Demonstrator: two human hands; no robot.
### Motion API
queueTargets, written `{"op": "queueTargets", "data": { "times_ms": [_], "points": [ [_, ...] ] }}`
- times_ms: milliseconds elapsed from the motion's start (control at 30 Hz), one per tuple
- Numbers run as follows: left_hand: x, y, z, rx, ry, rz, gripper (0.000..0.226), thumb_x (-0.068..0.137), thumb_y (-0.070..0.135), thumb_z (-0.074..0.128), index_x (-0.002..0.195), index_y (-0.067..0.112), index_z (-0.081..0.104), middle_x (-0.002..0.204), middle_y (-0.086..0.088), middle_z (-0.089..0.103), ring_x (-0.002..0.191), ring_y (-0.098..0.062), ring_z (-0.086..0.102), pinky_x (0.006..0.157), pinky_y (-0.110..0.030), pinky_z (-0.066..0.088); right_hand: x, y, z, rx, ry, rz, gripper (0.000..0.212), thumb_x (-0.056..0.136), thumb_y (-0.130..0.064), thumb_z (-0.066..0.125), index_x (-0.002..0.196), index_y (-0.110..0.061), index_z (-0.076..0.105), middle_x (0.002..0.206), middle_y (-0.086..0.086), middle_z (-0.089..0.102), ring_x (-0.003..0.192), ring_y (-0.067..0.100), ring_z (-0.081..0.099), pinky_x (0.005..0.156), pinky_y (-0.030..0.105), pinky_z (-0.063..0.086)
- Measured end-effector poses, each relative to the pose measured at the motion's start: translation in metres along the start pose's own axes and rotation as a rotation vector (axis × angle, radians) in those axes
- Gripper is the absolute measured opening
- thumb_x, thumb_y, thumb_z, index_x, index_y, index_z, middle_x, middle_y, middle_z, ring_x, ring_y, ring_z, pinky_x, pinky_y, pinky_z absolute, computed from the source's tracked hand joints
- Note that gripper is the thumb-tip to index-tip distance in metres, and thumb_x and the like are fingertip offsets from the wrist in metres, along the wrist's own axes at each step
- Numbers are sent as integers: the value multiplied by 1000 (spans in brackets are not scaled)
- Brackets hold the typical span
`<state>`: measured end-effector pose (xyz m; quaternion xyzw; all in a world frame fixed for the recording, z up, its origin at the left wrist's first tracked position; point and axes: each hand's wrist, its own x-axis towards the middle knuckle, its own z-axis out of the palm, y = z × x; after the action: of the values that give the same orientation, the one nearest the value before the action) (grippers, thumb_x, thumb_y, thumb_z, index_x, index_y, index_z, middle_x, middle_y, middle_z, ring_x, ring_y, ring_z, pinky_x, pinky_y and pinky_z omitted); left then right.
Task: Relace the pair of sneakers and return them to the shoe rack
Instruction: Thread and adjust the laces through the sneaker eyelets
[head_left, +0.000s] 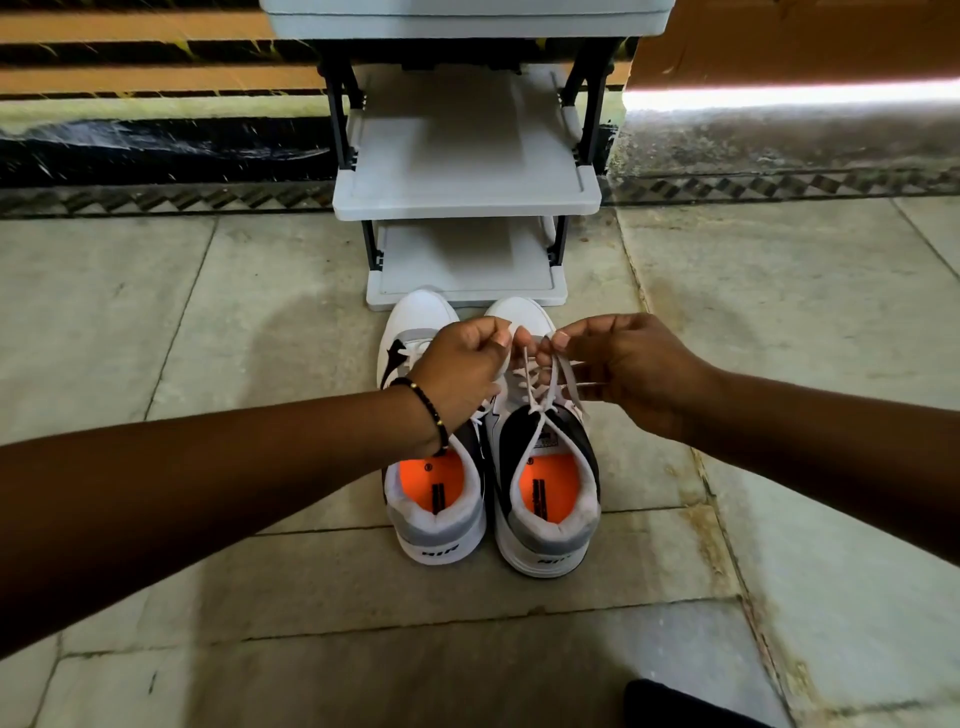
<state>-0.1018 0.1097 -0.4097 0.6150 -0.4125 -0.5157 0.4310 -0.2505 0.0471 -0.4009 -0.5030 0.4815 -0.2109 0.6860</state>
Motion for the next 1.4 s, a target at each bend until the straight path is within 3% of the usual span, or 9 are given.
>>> {"op": "queueTargets", "data": {
  "times_ms": [200, 367, 467, 533, 733, 933, 1033, 1200, 1400],
  "points": [
    [-5, -6, 1, -36, 31, 139, 27, 93, 6, 42, 80, 24, 57, 76, 2, 61, 65, 5, 61, 58, -13, 51, 1, 5, 8, 52, 31, 4, 7, 85, -2, 57, 87, 0, 63, 71, 10, 63, 62, 21, 59, 58, 29, 53],
    [-4, -9, 3, 13, -47, 170, 31, 93, 5, 43, 87, 27, 63, 76, 9, 61, 68, 7, 59, 59, -13, 50, 2, 6, 11, 2, -6, -23, 9, 85, -3, 56, 87, -1, 65, 68, 9, 64, 55, 16, 54, 58, 29, 47],
    [-4, -10, 4, -16, -71, 187, 28, 90, -3, 44, 97, 15, 66, 77, 19, 68, 68, 9, 60, 55, -9, 47, 2, 5, 11, -16, -40, -29, 20, 88, 3, 47, 92, -1, 67, 72, 9, 66, 59, 17, 58, 58, 27, 49],
    [-6, -10, 6, -20, -97, 208, 29, 87, -9, 46, 102, 8, 63, 77, 11, 68, 63, 8, 61, 53, -5, 44, 1, 3, 9, -51, -69, -28, 26, 88, 5, 45, 98, -4, 69, 79, 13, 69, 64, 19, 64, 57, 26, 52],
    [-3, -13, 5, -43, -72, 50, 25, 82, 1, 61, 87, 19, 45, 74, -4, 67, 56, -4, 59, 52, -17, 45, 5, 2, 4, -148, -4, -72, 35, 79, 20, 43, 87, -5, 66, 74, 12, 64, 59, 23, 59, 56, 30, 45],
    [2, -9, 6, -107, -49, -63, 17, 79, 7, 66, 93, 7, 57, 63, 5, 68, 51, -5, 58, 44, -15, 44, 6, 3, -3, -234, -63, -139, 30, 77, 22, 46, 79, -2, 65, 70, 11, 68, 55, 18, 64, 53, 24, 53],
    [3, -10, 4, -74, -24, -88, 12, 78, 10, 68, 83, 9, 57, 57, 2, 65, 51, -10, 55, 44, -16, 44, 4, -1, -4, -419, -98, -247, 24, 78, 15, 56, 78, -4, 71, 68, 6, 72, 62, 16, 68, 64, 26, 58],
    [3, -12, 4, -98, 30, -116, 17, 79, 12, 67, 76, 11, 50, 63, -7, 61, 45, -5, 56, 43, -16, 46, 3, -10, -8, -581, -336, -184, 23, 76, 9, 66, 96, -1, 65, 95, 17, 72, 89, 34, 69, 84, 41, 57],
    [3, -14, 6, -90, -68, -110, 19, 87, 13, 57, 75, 16, 43, 74, -7, 65, 51, -4, 63, 46, -17, 48, 7, -6, -8, -679, -170, -274, 6, 76, -2, 70, 80, 3, 69, 81, 21, 72, 77, 35, 70, 77, 45, 59]
  ]
}}
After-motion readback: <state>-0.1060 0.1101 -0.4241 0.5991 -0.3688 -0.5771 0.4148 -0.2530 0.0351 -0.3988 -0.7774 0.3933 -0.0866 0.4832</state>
